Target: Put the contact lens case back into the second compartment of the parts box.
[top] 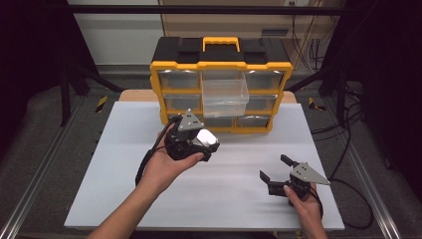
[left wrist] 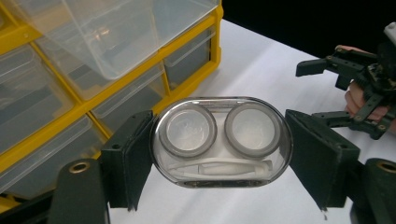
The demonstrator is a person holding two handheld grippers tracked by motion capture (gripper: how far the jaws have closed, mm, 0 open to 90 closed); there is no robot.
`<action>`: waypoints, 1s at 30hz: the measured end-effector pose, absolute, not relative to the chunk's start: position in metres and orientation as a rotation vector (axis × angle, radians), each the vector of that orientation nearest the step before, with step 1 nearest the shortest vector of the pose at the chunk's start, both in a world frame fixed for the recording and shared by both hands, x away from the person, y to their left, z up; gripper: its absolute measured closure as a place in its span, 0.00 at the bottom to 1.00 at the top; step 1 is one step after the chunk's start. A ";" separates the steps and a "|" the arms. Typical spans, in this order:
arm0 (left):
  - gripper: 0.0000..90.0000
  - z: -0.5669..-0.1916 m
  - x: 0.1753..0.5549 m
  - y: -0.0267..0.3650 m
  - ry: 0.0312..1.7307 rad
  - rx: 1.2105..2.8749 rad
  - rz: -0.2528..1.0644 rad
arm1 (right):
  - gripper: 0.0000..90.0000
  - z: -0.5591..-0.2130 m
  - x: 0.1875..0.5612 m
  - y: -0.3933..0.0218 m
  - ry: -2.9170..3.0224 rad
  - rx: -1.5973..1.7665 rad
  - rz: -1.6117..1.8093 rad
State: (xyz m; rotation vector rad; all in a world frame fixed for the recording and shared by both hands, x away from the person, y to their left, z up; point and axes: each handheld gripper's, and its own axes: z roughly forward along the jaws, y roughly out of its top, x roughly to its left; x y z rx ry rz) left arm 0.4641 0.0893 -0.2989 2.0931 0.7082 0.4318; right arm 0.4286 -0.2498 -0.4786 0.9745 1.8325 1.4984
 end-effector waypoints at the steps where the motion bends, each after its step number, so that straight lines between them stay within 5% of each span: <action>1: 0.29 -0.298 0.464 0.088 0.701 2.096 0.431 | 0.03 -0.479 0.429 -0.250 1.835 0.977 1.497; 30: 0.29 -0.184 0.450 0.067 0.507 2.025 0.433 | 0.03 -0.477 0.425 -0.241 1.909 0.951 1.420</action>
